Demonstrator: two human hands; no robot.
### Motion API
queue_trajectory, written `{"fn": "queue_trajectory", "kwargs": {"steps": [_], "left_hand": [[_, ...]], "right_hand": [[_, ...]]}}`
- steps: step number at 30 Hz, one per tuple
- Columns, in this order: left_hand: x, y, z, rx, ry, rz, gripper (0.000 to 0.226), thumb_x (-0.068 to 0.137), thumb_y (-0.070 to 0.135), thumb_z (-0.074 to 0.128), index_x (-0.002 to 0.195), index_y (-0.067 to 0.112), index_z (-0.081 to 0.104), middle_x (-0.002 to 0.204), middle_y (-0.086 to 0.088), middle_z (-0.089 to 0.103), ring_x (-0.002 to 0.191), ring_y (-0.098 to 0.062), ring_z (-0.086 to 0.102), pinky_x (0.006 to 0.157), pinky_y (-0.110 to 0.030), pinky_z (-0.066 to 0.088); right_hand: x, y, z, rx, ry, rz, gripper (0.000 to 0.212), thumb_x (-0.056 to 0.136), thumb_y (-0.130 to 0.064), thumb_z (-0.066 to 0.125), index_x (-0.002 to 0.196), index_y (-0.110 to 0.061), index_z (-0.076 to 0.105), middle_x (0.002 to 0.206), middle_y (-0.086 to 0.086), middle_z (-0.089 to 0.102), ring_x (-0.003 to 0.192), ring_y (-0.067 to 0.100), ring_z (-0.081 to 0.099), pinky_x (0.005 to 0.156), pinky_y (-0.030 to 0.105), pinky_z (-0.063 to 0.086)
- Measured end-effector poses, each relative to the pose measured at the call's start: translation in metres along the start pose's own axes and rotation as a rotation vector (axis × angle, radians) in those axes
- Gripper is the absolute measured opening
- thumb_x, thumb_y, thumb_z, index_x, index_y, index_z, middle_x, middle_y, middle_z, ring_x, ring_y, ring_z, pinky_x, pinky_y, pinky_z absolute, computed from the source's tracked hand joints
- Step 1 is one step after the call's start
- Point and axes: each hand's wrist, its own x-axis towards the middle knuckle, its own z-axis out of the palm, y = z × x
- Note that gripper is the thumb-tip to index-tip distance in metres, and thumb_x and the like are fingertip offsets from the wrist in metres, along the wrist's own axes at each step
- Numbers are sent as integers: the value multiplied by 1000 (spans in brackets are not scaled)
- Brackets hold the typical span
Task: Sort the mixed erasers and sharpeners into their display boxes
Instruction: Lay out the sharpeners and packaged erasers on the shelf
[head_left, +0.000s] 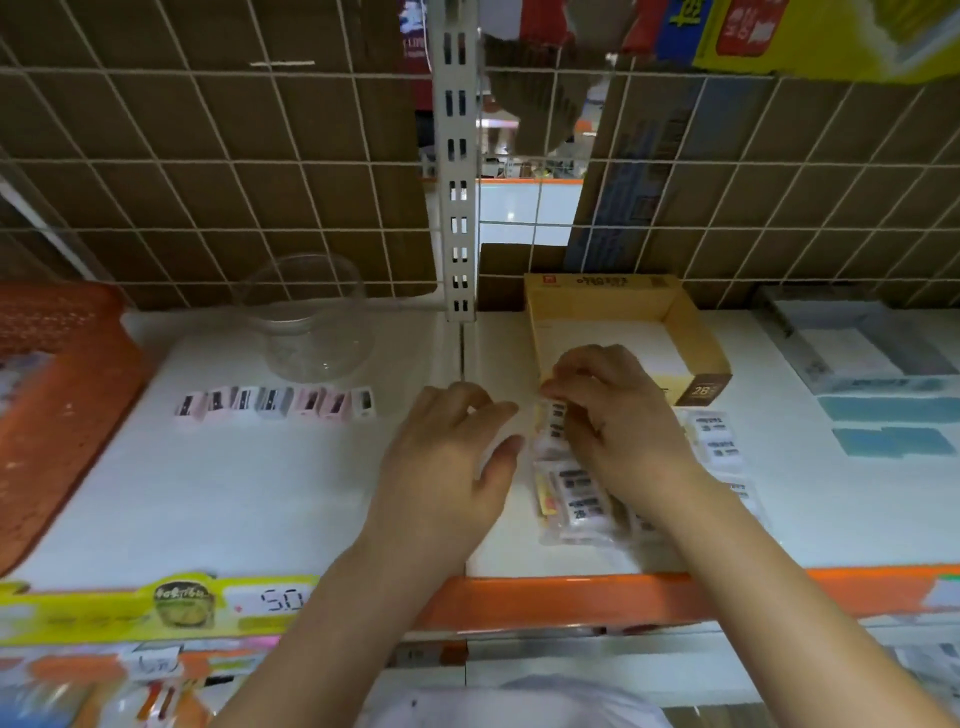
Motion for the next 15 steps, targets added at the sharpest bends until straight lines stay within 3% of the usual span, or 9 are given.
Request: {"fn": "queue_trajectory", "kwargs": {"steps": [8, 12, 15], "left_hand": [[-24, -87, -81, 237, 211, -121, 28, 79, 19, 48, 90, 5, 69, 89, -15, 63, 85, -25, 46, 73, -30, 37], [-49, -129, -129, 334, 219, -247, 33, 79, 21, 46, 93, 4, 70, 91, -19, 64, 82, -36, 57, 75, -33, 35], [-69, -159, -163, 372, 232, -329, 36, 80, 24, 45, 95, 4, 70, 92, -19, 64, 84, -35, 56, 77, -35, 38]], "right_hand": [[60, -84, 56, 51, -78, -239, 32, 76, -13, 41, 88, -10, 71, 91, 11, 65, 81, 31, 62, 72, 30, 43], [90, -127, 85, 124, -157, -346, 36, 74, -14, 40, 90, -8, 71, 92, 11, 64, 82, 32, 60, 71, 33, 46], [110, -159, 107, 159, -210, -385, 37, 73, -12, 39, 90, -8, 72, 90, 12, 64, 80, 34, 60, 68, 36, 51]]}}
